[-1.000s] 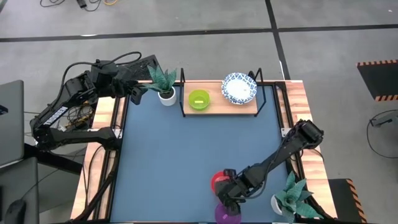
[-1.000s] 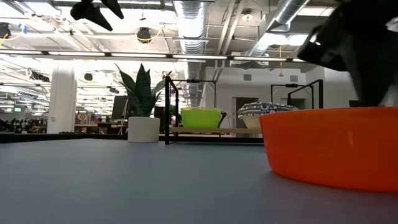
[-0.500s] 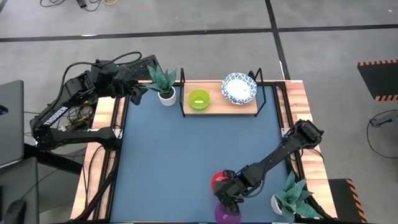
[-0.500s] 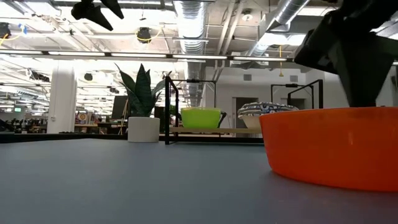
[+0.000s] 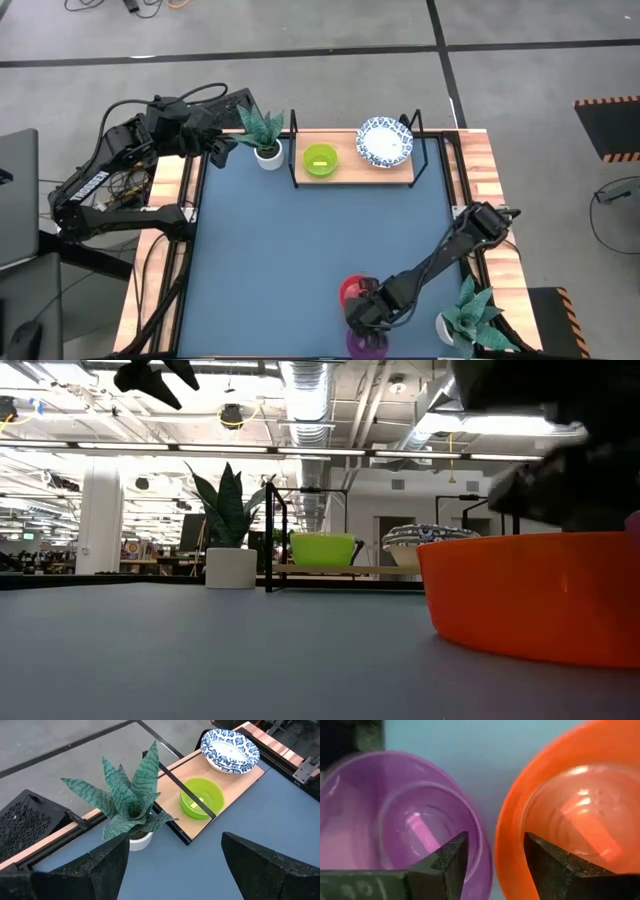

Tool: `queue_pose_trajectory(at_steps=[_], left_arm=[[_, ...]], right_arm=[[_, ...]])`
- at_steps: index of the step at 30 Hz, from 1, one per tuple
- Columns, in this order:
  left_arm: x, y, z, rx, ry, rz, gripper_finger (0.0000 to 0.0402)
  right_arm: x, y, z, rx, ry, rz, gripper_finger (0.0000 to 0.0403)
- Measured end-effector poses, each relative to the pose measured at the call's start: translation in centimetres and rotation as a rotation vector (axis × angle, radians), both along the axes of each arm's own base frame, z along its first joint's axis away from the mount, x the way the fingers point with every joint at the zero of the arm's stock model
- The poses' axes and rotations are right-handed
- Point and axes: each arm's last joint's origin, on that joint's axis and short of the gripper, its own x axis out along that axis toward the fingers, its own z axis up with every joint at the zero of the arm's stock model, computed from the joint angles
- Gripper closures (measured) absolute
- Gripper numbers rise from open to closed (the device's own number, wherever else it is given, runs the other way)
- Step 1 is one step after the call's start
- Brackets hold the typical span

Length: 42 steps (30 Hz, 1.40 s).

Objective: Place and stack bowls onto a shelf
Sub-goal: Move the bowls to the center of the table

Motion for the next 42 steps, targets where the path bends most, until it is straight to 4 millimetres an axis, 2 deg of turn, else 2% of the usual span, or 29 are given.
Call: queue_pose_trajectory(at_steps=[5,8,13,15,24,31,36,42], left_arm=[[0.4,0.2,-0.2,-0.02,0.001,0.01,0.0101],[0.5,0.3,-0.2,-0.025,0.003,0.009,0.0101],[1.0,0.7,-0.5,-0.035,0.022,0.008,0.0101],[1.2,0.8,-0.6,-0.038,0.028,0.007,0.0101],[2.6,1.8,-1.4,-0.052,0.084,-0.008,0.0101],[3.2,2.2,-1.8,-0.064,0.104,-0.01,0.0101],[3.0,2.1,-1.7,-0.055,0.109,-0.018,0.0101],[2.8,1.9,-1.6,-0.052,0.105,-0.018,0.0101]], right_arm=[[-0.2,-0.7,-0.8,-0.053,0.071,-0.013,0.0214],[0.0,-1.7,-0.6,-0.092,0.092,-0.02,0.0258],[1.0,-4.1,-0.1,-0.152,0.08,-0.02,0.0356],[1.6,-5.2,-0.1,-0.167,0.069,-0.019,0.0375],[4.4,-10.7,-0.1,-0.263,0.002,-0.007,0.0355],[6.2,-14.3,0.0,-0.218,-0.052,-0.015,0.035],[6.6,-15.8,0.0,-0.151,-0.046,-0.016,0.0316],[6.8,-17.1,-0.1,-0.092,-0.026,-0.035,0.0256]])
